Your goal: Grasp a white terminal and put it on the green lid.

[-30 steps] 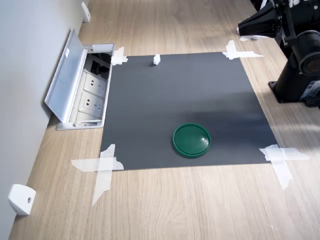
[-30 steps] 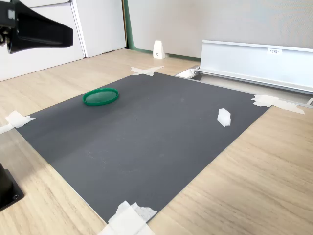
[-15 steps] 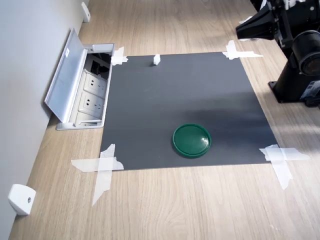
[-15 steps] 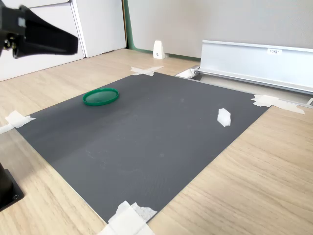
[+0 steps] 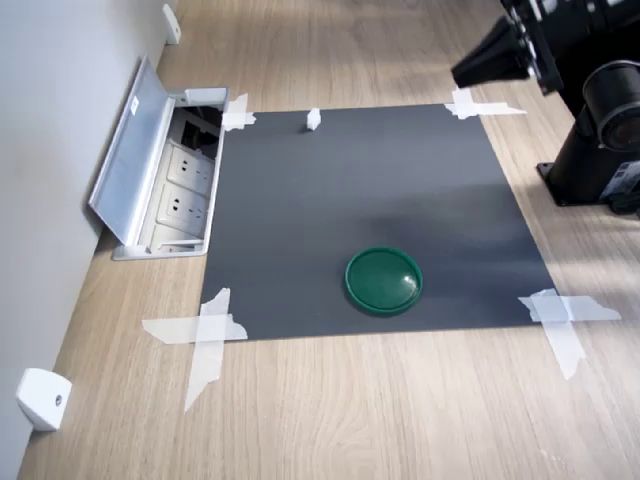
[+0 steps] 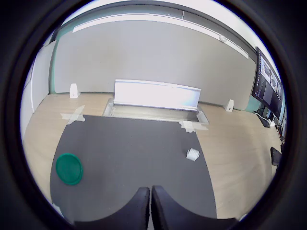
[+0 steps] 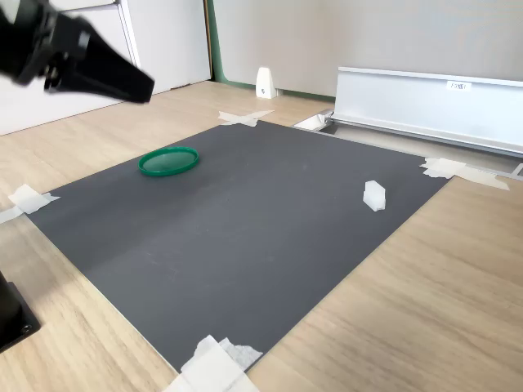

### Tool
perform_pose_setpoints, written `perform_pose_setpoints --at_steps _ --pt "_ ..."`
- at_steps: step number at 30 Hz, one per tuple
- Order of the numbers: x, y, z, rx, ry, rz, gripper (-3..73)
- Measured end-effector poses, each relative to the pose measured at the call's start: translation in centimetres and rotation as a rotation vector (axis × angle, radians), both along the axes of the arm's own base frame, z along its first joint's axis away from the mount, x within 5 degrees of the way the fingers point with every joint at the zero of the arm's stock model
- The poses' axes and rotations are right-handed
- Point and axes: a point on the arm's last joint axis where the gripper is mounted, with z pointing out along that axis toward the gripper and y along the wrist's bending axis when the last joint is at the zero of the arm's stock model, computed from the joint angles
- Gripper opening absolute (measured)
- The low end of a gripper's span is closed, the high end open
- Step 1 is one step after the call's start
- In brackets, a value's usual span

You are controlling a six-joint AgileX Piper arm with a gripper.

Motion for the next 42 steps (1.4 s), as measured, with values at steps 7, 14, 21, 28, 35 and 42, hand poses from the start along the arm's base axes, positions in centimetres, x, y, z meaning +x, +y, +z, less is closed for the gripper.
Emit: perform_pose_setpoints --at_steps 7,14,21,28,35,42 --pt "4.0 -0.7 4.4 0.016 0.196 0.009 -0.9" --pt "8.1 -1.5 7.9 -0.092 0.393 0.116 -0.9" --pt "11.3 -4.5 8.7 -0.262 0.511 0.213 -0.9" --pt "13.2 -9.0 7.0 -0.354 0.656 0.388 5.8" --pt "15.4 -11.9 4.3 -0.34 0.785 0.518 34.7" --pt "18.6 -13.5 4.4 -0.337 0.739 0.529 57.9"
